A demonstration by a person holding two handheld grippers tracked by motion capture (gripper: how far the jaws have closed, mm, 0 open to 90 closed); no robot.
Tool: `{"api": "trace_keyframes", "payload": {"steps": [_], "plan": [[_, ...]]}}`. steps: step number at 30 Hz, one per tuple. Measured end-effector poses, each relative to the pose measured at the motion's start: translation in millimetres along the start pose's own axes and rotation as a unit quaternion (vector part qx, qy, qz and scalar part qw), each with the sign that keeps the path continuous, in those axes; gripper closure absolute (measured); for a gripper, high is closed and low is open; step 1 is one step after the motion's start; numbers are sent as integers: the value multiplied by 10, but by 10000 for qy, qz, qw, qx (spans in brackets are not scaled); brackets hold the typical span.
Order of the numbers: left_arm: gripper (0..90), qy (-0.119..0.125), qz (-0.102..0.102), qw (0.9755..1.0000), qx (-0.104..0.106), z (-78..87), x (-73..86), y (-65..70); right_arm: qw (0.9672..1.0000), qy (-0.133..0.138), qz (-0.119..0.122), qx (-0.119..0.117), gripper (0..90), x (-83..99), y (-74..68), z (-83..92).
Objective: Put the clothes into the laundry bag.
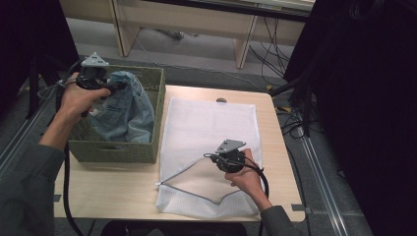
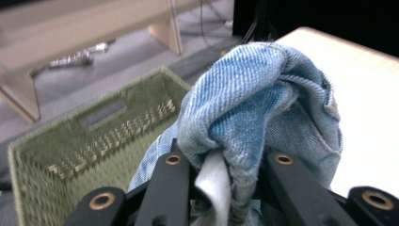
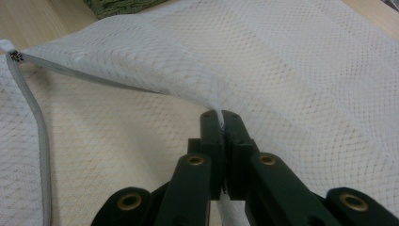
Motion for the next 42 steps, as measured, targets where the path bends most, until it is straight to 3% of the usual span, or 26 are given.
{"api": "trace_keyframes", "payload": {"steps": [1, 2, 3, 8, 10, 13, 16, 19, 20, 21, 22, 23, 27, 28, 31, 32, 33, 34, 36, 42], "plan": [[766, 160, -122, 9998, 45, 131, -102, 49, 10000, -38, -12, -16, 895, 5, 0, 8], [765, 160, -122, 9998, 45, 131, -102, 49, 10000, -38, -12, -16, 895, 5, 0, 8], [765, 277, -116, 9995, 81, 273, -196, 102, 10000, -21, -12, -8, 895, 4, 3, 7], [765, 432, -259, 9987, 104, 591, -416, 243, 10000, -16, -5, -10, 895, 7, 9, 1], [766, 489, -224, 9985, 106, 669, -457, 288, 10000, -9, -15, 16, 895, 4, 13, 4], [766, 604, -396, 9970, 270, 816, -541, 422, 10000, -8, -23, 14, 895, 4, 19, 13], [766, 587, -356, 9963, 516, 967, -629, 612, 10000, -55, -34, 4, 895, 4, 28, 18], [767, 718, -410, 9943, 672, 1097, -715, 798, 10000, -52, -35, -2, 895, 5, 26, 21], [767, 718, -410, 9943, 672, 1097, -715, 798, 10000, -52, -35, -2, 895, 5, 26, 21], [767, 768, -462, 9924, 841, 1169, -746, 916, 10000, 10, -39, 58, 895, 5, 36, 14], [767, 768, -462, 9924, 841, 1169, -746, 916, 10000, 10, -39, 58, 895, 5, 36, 14], [767, 800, -527, 9910, 937, 1252, -773, 1039, 10000, -9, -69, 51, 895, 6, 45, 24], [768, 984, -528, 9864, 1205, 1388, -806, 1232, 9999, -30, -116, 91, 896, 32, 82, 19], [768, 984, -528, 9864, 1205, 1388, -806, 1232, 9999, -32, -117, 104, 895, 36, 91, 21], [770, 1245, -537, 9797, 1477, 1544, -865, 1356, 9998, -27, -139, 126, 896, 43, 105, 19], [770, 1350, -507, 9782, 1493, 1582, -898, 1368, 9998, -13, -155, 127, 895, 43, 103, 15], [770, 1391, -487, 9783, 1459, 1626, -928, 1377, 9999, -36, -101, 122, 895, 46, 110, 12], [769, 1409, -496, 9762, 1573, 1654, -965, 1388, 9998, -31, -121, 122, 896, 45, 109, 5], [769, 1458, -446, 9762, 1544, 1720, -1023, 1397, 9997, -35, -177, 145, 895, 50, 111, 1], [769, 1489, -384, 9725, 1748, 1730, -1039, 1478, 9997, -12, -177, 166, 895, 60, 142, 14]]}}
Point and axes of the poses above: each handheld gripper's, and its own axes: z roughly backward along the jaws, x roughly out of its underside, y roughly to its right, the point moved 3 cm from there along -z, roughly forward along the jaws
